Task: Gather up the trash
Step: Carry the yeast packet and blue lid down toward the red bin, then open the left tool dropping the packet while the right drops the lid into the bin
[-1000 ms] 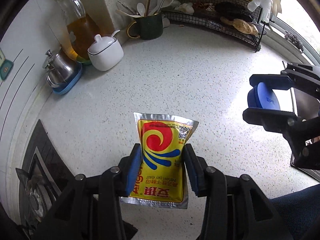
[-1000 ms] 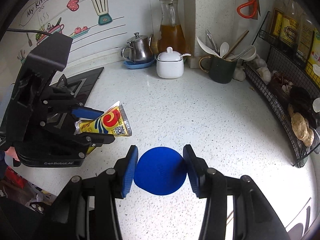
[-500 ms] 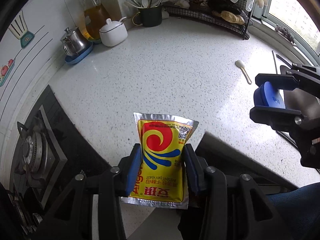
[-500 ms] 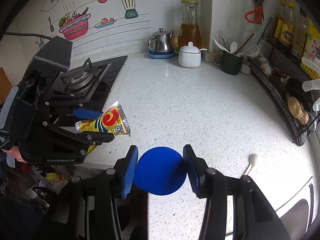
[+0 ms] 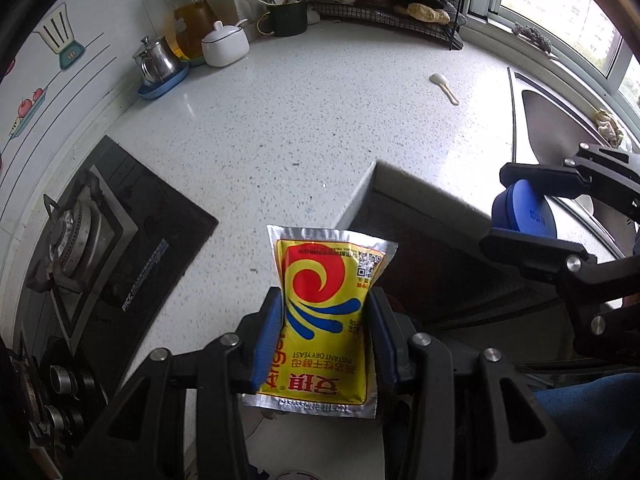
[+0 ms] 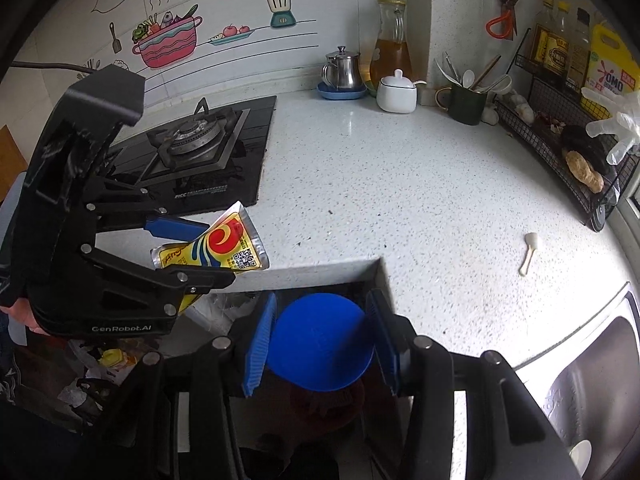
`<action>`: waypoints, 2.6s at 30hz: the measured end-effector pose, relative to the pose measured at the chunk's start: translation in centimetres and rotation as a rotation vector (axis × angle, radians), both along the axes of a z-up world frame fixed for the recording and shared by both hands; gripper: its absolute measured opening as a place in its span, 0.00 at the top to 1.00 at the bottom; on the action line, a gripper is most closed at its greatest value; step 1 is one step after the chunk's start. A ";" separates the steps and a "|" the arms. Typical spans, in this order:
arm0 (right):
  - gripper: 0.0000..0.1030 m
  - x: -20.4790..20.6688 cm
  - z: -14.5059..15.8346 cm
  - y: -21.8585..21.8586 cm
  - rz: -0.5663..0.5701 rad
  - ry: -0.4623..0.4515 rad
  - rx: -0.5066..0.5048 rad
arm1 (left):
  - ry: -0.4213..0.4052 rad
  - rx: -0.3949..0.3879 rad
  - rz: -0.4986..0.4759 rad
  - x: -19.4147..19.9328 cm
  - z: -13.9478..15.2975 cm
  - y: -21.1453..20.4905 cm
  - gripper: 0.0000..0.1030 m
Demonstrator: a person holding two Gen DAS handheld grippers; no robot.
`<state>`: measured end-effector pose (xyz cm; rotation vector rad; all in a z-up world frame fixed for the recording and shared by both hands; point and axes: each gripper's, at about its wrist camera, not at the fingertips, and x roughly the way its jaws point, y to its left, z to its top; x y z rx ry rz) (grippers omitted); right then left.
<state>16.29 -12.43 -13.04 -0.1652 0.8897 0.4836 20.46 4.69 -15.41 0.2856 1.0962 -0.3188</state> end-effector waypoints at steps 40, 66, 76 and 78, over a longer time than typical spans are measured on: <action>0.57 -3.7 -28.2 -2.3 -0.184 0.151 -0.065 | 0.200 -0.023 -0.093 -1.1 -33.3 -4.9 0.59; 0.57 -2.6 -32.2 -2.4 -0.126 0.193 -0.051 | 0.187 0.008 -0.012 -2.8 -36.1 -3.3 0.14; 0.57 -1.5 -33.5 1.0 0.005 0.196 -0.060 | 0.164 0.033 0.103 -4.8 -36.4 0.6 0.00; 0.57 -1.3 -33.7 1.5 0.020 0.198 -0.068 | 0.170 0.030 0.129 -4.9 -36.6 1.5 0.00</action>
